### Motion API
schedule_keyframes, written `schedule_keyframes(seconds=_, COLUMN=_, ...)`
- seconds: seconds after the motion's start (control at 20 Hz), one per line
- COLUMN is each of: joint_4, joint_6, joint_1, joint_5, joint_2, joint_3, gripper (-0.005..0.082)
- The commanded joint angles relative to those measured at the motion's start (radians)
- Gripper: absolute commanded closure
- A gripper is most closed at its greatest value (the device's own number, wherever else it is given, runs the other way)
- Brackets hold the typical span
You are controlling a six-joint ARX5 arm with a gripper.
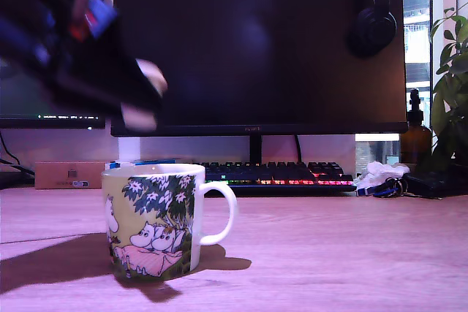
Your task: Pick up the coffee capsules on the table and drop them inside the coffee cup
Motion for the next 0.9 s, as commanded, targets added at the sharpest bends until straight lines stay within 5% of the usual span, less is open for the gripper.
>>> schedule_keyframes(seconds=0.0, joint_4=-0.038, joint_6=0.02, joint_1=-0.011, joint_5=-0.012, joint_2=0.036, joint_3=0.045, gripper=0.0632)
schedule_keyframes(seconds=0.35, joint_4=-0.135, joint_6=0.049, joint_1=-0.019, joint_5=-0.075, joint_2=0.079, joint_3=0.083, gripper=0.0632)
schedule_keyframes(seconds=0.85, joint_4=-0.142, joint_6=0.055, joint_1=-0.019, joint_5=-0.077, joint_2=0.079, joint_3=0.083, gripper=0.0632)
